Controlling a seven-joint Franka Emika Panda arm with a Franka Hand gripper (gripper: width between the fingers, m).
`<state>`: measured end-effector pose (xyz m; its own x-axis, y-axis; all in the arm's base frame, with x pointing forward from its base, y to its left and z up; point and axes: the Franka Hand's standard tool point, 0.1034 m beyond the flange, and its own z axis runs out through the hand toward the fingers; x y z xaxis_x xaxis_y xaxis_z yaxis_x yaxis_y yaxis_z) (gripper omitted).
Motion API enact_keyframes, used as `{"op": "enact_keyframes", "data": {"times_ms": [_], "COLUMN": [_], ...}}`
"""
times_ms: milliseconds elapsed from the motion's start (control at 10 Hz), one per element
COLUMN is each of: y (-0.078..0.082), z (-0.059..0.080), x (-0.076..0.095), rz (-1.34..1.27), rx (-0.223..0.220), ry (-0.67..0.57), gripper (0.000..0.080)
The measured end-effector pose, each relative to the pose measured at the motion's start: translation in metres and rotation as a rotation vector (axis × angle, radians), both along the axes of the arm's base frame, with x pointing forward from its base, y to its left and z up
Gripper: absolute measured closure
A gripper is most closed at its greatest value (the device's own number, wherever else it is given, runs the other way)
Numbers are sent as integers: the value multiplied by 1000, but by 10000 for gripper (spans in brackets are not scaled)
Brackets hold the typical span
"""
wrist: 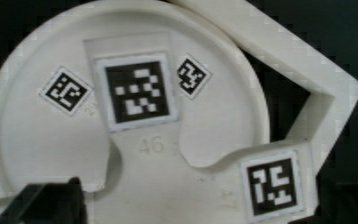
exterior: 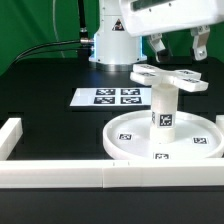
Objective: Assemble round table
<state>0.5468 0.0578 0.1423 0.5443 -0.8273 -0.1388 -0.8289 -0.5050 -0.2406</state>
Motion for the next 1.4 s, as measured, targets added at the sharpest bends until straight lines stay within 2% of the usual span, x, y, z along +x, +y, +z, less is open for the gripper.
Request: {"op": "enact_keyframes", "data": {"times_ms": [100,500,700,900,1000,1400], "y": [1,-1,4,12,16,12], "z": [4,-2,-3,-4,-7,-7], "x": [-3,-4,-2,4,4,5], "rz": [43,306,594,835,902,1110], "rx": [-5,-42,-115,-167,-173,-193], "ry": [-15,-73,-103,-128,-122,-169], "gripper": [151,151,151,151,151,151]}}
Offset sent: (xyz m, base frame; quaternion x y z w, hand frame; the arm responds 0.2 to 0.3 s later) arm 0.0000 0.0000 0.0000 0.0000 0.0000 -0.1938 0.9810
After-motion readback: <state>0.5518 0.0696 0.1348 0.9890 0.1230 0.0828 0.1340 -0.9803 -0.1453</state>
